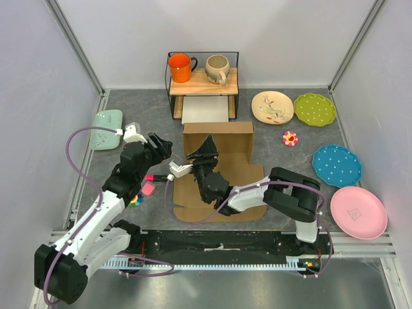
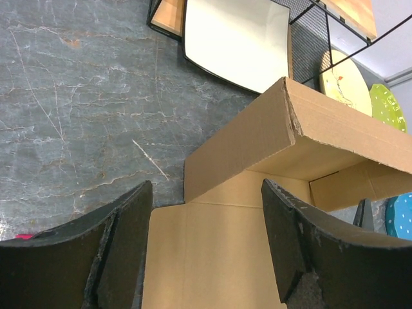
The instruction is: Fold the paper box
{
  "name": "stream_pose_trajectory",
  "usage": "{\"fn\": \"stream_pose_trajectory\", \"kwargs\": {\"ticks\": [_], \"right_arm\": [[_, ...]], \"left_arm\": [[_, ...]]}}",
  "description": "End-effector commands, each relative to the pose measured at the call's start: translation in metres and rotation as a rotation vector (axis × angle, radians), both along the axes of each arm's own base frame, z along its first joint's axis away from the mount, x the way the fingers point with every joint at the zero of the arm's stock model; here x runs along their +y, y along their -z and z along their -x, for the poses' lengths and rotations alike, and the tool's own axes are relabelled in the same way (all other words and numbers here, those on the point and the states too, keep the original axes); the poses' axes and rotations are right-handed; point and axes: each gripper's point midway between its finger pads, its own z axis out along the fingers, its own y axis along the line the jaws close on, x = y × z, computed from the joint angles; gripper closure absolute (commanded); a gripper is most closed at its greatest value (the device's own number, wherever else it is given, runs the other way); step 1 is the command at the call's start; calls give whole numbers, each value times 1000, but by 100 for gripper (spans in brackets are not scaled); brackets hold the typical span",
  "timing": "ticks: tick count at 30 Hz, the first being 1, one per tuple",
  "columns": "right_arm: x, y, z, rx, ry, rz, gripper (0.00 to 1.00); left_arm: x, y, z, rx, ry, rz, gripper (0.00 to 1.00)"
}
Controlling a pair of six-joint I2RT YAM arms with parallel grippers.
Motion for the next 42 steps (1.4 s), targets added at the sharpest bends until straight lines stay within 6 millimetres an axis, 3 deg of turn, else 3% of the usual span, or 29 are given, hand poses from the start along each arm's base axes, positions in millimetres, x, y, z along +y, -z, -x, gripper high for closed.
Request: {"fn": "stream_pose_trajectory", "kwargs": {"ticks": [1,7,9,11,12,14,15,16,17,18,19,20,21,27,28,29,30,32,33,34,36,37,38,39,42], "right_arm": [[-22,-43,26,-104,34,-194,33],[-30,-91,89,-127,-29,-302,30],[-42,-109,104,-96,-12,-414,29],[-57,-126,104,-46,26,-591,28],[-77,-141,101,-16,67,-720,27],[-102,-144,95,107,176,-1064,24],[-129,-155,83,116,279,-1050,24],[-129,-159,76,109,257,-1377,23],[-113,-179,68,145,87,-1529,23],[-148,-158,52,264,145,-1359,20],[-160,-167,35,312,99,-1546,17],[-148,-163,27,452,-8,-1683,17],[-180,-165,10,428,5,-1743,15],[-215,-102,-47,754,-9,-2042,9],[-216,-78,-50,799,22,-2069,8],[-215,-71,-55,823,11,-2085,7],[-201,-75,-61,881,-95,-2103,7],[-203,-46,-68,944,-104,-2180,5],[-200,-54,-79,942,-236,-2199,4],[-196,-35,-72,1030,-252,-2308,3],[-202,-40,-81,1005,-401,-2340,2],[-198,-37,-81,1048,-422,-2335,2],[-195,-36,-84,1060,-428,-2308,2],[-193,-22,-90,1085,-363,-2310,2],[-192,-20,-98,1060,-337,-2266,2]], "left_arm": [[-2,-21,-8,-45,1,32,25],[-1,-31,-13,-64,-9,34,24],[0,-35,-15,-69,-16,32,24],[1,-43,-18,-82,-20,35,24],[1,-44,-19,-83,-21,36,24],[2,-51,-21,-93,-19,45,23],[3,-52,-22,-94,-20,51,23],[1,-57,-22,-99,-1,65,23],[-1,-57,-22,-92,10,80,23],[1,-58,-24,-89,12,93,22],[-6,-59,-22,-81,57,117,21],[-5,-61,-24,-84,57,141,19],[-10,-62,-23,-82,92,166,18],[-25,-70,-30,-107,250,327,10],[-29,-70,-28,-100,285,348,9],[-29,-70,-30,-93,293,368,8],[-28,-74,-32,-112,303,375,7],[-32,-71,-35,-95,326,397,1],[-31,-72,-37,-101,330,400,1],[-34,-78,-39,-119,358,405,1],[-35,-75,-44,-118,374,413,1],[-37,-81,-45,-138,394,418,1],[-39,-75,-50,-121,399,422,1],[-40,-73,-52,-114,408,424,1],[-46,-61,-61,-74,438,447,1]]}}
